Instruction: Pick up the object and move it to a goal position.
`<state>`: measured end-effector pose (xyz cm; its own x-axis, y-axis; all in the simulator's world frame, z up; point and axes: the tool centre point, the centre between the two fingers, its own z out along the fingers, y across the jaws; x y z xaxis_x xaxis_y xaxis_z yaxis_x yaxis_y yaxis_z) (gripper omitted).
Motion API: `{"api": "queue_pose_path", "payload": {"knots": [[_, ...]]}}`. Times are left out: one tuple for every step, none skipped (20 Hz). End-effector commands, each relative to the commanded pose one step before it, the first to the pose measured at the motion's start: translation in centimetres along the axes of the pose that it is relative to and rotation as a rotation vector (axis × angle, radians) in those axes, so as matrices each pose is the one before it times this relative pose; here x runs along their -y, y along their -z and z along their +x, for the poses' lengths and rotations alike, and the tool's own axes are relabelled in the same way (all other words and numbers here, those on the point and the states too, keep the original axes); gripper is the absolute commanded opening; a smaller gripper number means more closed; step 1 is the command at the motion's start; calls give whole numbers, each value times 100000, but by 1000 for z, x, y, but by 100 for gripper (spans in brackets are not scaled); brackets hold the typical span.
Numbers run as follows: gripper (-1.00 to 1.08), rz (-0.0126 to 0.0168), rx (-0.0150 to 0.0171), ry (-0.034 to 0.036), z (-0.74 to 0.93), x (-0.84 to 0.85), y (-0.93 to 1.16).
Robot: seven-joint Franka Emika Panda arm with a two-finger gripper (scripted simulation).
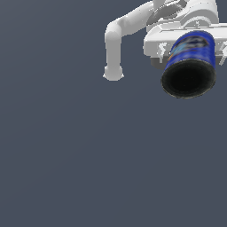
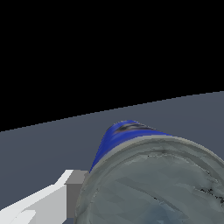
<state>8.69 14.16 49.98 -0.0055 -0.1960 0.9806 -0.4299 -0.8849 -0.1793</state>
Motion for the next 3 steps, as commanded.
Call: {"api": "queue_pose_path", "payload": {"knots": [[-100, -225, -557, -256, 290, -42, -8], [-100, -55, 120, 41, -30, -39, -32], [-100, -21, 63, 20, -18, -16, -18]]}}
